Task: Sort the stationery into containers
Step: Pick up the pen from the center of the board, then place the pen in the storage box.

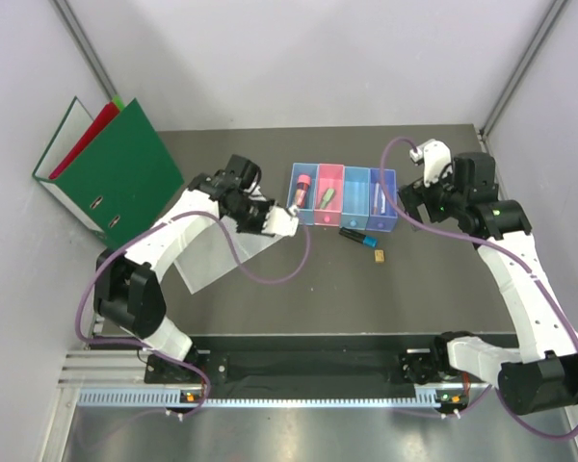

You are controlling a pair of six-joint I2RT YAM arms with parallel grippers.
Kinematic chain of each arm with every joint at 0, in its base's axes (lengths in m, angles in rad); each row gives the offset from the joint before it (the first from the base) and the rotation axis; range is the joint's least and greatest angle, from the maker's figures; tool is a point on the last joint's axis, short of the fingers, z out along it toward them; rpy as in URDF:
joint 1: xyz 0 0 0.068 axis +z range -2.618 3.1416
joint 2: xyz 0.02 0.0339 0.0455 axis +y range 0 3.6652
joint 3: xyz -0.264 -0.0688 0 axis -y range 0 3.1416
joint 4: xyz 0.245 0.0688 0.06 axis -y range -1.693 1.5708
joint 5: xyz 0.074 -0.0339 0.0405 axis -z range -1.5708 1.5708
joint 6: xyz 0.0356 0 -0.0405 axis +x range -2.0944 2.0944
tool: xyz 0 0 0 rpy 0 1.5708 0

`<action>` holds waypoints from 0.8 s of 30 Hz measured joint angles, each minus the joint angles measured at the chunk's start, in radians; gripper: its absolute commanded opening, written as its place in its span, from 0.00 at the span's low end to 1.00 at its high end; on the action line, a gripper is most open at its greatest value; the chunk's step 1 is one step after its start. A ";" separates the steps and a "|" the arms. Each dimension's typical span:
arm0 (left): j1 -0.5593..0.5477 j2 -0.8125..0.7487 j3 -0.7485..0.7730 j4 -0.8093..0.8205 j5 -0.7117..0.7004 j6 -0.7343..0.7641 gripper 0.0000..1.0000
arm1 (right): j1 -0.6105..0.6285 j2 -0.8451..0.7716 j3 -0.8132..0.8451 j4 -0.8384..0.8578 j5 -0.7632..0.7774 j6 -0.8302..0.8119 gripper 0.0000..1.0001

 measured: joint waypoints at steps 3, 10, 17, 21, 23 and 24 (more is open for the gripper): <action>-0.038 0.022 0.104 0.050 0.086 -0.194 0.00 | 0.001 -0.008 -0.005 0.017 0.051 0.005 1.00; -0.105 0.201 0.289 0.290 0.260 -0.698 0.00 | 0.002 -0.099 -0.089 0.107 0.227 0.031 1.00; -0.148 0.436 0.439 0.543 0.325 -1.170 0.00 | 0.002 -0.104 -0.131 0.155 0.278 0.055 1.00; -0.161 0.565 0.558 0.658 0.325 -1.354 0.00 | 0.002 -0.103 -0.154 0.164 0.286 0.063 1.00; -0.164 0.616 0.606 0.721 0.317 -1.429 0.00 | 0.002 -0.102 -0.158 0.170 0.289 0.064 0.99; -0.165 0.639 0.624 0.750 0.309 -1.463 0.00 | 0.002 -0.102 -0.160 0.174 0.289 0.064 1.00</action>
